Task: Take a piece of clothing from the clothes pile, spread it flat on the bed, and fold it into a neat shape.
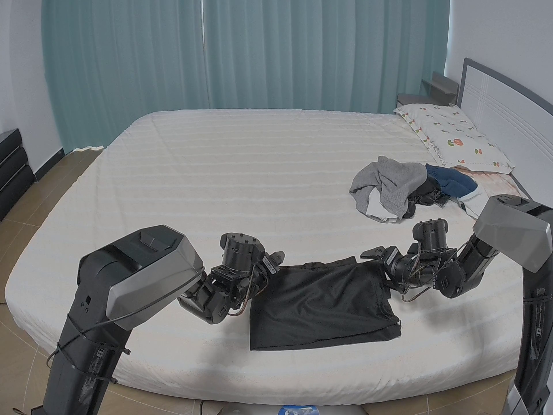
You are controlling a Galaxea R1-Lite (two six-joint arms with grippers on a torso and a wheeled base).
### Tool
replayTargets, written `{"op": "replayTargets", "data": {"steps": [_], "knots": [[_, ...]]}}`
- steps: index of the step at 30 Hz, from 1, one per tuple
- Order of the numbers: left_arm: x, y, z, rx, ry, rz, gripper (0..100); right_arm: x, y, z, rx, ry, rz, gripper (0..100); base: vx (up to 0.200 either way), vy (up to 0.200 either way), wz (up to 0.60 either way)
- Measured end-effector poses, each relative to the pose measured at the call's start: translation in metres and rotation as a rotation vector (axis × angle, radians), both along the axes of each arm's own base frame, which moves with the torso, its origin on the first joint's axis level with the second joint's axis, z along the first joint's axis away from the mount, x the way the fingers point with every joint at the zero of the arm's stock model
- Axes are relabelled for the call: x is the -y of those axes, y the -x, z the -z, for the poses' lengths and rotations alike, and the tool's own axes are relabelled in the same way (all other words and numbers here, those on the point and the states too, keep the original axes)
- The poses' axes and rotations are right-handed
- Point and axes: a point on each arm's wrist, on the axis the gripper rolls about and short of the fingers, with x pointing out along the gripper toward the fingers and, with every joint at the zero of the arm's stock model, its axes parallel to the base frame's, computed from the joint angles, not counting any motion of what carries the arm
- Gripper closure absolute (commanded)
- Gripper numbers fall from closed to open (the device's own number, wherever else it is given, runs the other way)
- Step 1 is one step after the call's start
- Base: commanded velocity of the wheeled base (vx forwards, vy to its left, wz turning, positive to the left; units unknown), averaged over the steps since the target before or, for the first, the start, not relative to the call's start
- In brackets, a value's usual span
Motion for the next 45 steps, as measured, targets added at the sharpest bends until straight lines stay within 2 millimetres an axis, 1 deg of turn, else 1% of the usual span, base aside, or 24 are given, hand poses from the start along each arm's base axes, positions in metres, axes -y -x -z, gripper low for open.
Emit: {"op": "replayTargets", "data": {"steps": [1,2,8,12,21,29,36,40,45], "knots": [[0.001,0.000,0.002,-0.003,-0.008,0.002,0,0.000,0.000,0.000,0.001,0.000,0.000,0,0.000,0.000,0.00],[0.001,-0.001,0.004,-0.004,-0.012,0.001,100,0.000,0.000,0.000,0.003,-0.001,0.001,0,0.000,0.000,0.00],[0.003,-0.004,0.007,0.005,-0.021,-0.021,100,0.000,-0.001,-0.002,0.029,0.000,0.006,0,0.000,0.000,0.00],[0.002,-0.006,0.007,0.032,-0.041,-0.093,100,0.000,-0.003,-0.003,0.055,0.008,0.025,0,0.000,0.000,0.00],[-0.001,-0.007,0.009,0.034,-0.039,-0.165,100,-0.002,-0.008,-0.008,0.110,0.009,0.028,0,0.000,0.000,0.00],[-0.007,-0.002,0.012,0.015,-0.052,-0.175,100,-0.003,-0.010,-0.006,0.126,0.025,0.015,0,0.000,0.000,0.00],[-0.013,0.000,0.010,0.024,-0.053,-0.193,100,-0.012,-0.014,-0.004,0.200,0.043,0.010,0,0.000,0.000,0.00],[-0.015,0.000,0.009,0.023,-0.054,-0.198,100,-0.018,-0.016,0.000,0.254,0.058,0.015,0,0.000,0.000,0.00],[-0.017,0.000,0.009,0.022,-0.055,-0.202,100,-0.021,-0.016,0.007,0.244,0.064,0.007,0,0.000,0.000,0.00]]}}
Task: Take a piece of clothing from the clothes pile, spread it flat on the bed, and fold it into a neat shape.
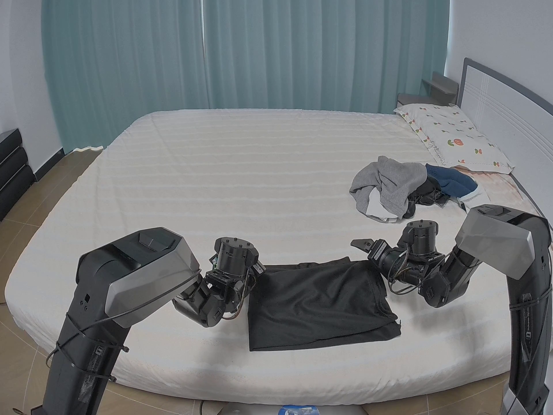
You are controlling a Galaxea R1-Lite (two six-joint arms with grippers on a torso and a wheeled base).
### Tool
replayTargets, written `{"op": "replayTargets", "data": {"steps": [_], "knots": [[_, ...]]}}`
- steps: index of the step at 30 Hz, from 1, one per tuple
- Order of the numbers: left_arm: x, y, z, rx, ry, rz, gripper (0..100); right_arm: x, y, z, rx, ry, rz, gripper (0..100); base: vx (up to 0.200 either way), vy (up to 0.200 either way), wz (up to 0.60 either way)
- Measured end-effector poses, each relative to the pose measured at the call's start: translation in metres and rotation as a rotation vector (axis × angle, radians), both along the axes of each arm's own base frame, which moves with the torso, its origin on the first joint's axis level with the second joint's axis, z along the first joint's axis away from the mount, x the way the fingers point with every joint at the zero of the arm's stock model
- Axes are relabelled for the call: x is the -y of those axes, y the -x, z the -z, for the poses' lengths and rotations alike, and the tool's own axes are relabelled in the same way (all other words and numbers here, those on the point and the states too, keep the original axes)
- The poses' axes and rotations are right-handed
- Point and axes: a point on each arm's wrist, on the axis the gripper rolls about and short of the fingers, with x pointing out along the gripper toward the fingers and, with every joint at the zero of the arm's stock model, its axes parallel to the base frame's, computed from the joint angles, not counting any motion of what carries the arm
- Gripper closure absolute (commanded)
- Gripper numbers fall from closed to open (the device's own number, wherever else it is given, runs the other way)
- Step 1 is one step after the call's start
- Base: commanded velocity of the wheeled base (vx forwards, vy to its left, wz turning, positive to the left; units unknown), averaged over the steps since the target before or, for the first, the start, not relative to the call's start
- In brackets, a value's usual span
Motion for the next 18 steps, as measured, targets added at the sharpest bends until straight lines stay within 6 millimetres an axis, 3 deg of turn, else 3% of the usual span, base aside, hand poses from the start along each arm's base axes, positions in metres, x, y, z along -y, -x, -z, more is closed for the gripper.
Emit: {"op": "replayTargets", "data": {"steps": [1,2,18], "knots": [[0.000,0.000,0.000,0.000,0.001,-0.001,100,0.000,0.000,0.001,-0.001,0.000,-0.001,0,0.000,0.000,0.00],[-0.001,0.000,0.000,0.000,0.001,-0.002,100,0.000,-0.001,0.002,-0.003,0.001,0.000,100,0.000,0.000,0.00],[-0.005,-0.002,0.002,-0.003,-0.005,-0.010,100,0.026,-0.009,0.011,-0.023,0.011,0.065,100,0.000,0.000,0.00]]}}
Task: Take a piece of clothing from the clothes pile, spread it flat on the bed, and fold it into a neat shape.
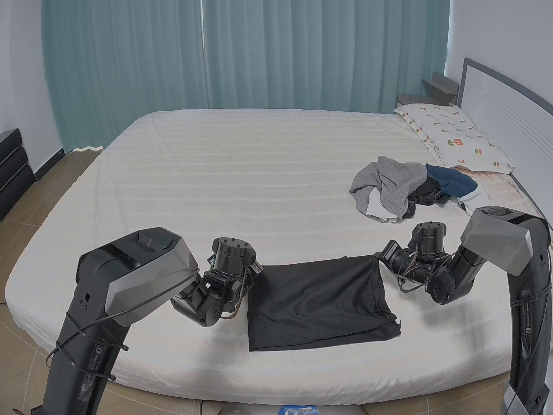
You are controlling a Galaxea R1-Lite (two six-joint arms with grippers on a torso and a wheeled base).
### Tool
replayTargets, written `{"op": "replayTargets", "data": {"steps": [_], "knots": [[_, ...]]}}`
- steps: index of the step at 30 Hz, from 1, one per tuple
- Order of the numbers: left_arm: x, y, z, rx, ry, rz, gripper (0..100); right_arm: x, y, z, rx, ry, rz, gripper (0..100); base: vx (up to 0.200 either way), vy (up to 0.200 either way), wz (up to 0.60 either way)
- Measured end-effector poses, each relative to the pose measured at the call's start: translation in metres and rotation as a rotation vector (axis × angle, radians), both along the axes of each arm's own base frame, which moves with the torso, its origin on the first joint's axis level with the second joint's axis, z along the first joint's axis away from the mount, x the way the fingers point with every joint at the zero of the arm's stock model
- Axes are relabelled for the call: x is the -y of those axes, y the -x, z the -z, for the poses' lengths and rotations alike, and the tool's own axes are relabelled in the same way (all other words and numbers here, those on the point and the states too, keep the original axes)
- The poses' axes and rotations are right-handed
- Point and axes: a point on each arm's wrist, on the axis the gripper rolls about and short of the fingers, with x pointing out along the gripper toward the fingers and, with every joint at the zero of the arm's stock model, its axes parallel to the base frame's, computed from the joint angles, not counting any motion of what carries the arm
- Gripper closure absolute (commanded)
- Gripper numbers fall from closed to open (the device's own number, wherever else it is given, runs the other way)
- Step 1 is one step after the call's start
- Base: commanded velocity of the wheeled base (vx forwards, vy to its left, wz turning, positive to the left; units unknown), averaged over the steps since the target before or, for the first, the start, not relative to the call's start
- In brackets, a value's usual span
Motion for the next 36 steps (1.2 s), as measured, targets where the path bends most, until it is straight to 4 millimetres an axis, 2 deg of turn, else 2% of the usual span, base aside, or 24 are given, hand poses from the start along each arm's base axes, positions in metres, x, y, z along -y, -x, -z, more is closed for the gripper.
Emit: {"op": "replayTargets", "data": {"steps": [16,17,23,27,36], "knots": [[-0.001,0.000,0.000,-0.002,0.003,0.001,100,0.005,-0.005,0.007,-0.001,-0.003,0.009,100,0.000,0.000,0.00],[-0.001,0.000,0.000,-0.002,0.004,0.001,0,0.004,-0.006,0.007,-0.002,-0.003,0.009,0,0.000,0.000,0.00],[-0.002,0.000,0.000,-0.006,0.008,0.003,0,0.004,-0.003,0.008,-0.004,-0.008,0.009,0,0.000,0.000,0.00],[-0.001,0.000,-0.001,-0.003,0.010,0.004,0,0.007,0.004,0.000,-0.011,-0.011,0.008,0,0.000,0.000,0.00],[-0.009,0.010,-0.010,-0.037,0.053,0.012,0,0.017,0.056,-0.021,-0.089,-0.003,-0.134,0,0.000,0.000,0.00]]}}
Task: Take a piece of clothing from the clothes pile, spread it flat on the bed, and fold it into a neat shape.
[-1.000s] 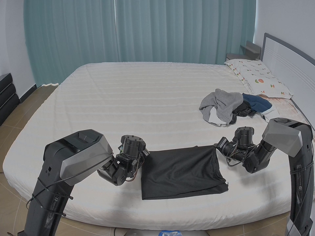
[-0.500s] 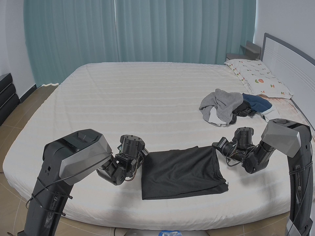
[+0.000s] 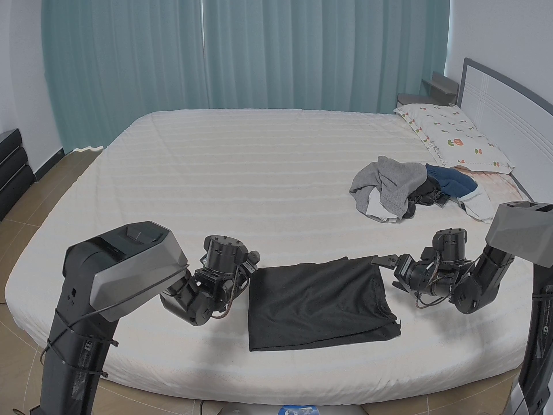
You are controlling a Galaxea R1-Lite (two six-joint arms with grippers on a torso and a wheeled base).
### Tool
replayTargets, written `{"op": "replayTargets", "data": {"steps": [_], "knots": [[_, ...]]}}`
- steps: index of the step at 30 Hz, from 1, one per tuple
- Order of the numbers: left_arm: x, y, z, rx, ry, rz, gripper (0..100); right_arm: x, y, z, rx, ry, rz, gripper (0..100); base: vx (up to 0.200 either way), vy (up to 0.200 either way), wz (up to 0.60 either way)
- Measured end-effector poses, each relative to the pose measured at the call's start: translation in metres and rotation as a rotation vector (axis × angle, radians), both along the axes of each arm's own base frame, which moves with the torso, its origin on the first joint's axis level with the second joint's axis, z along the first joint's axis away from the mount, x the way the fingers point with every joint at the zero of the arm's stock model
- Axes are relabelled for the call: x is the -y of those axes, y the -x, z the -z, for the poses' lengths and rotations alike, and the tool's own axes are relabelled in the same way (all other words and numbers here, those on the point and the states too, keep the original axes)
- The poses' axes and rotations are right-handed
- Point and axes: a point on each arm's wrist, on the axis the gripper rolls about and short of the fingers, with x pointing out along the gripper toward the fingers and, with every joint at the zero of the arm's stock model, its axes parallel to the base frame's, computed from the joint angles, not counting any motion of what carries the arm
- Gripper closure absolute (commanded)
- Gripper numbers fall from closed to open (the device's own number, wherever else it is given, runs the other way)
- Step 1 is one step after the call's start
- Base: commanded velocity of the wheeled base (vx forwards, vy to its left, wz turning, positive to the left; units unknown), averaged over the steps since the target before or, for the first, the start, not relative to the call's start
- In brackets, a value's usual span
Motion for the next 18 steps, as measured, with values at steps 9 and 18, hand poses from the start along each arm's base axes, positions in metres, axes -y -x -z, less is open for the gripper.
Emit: {"op": "replayTargets", "data": {"steps": [9,18], "knots": [[-0.019,0.028,-0.014,-0.089,0.108,0.145,0,0.008,0.047,0.002,-0.061,0.072,-0.124,0,0.000,0.000,0.00],[-0.024,0.032,-0.022,-0.084,0.121,0.149,0,0.006,0.052,0.012,-0.088,0.090,-0.155,0,0.000,0.000,0.00]]}}
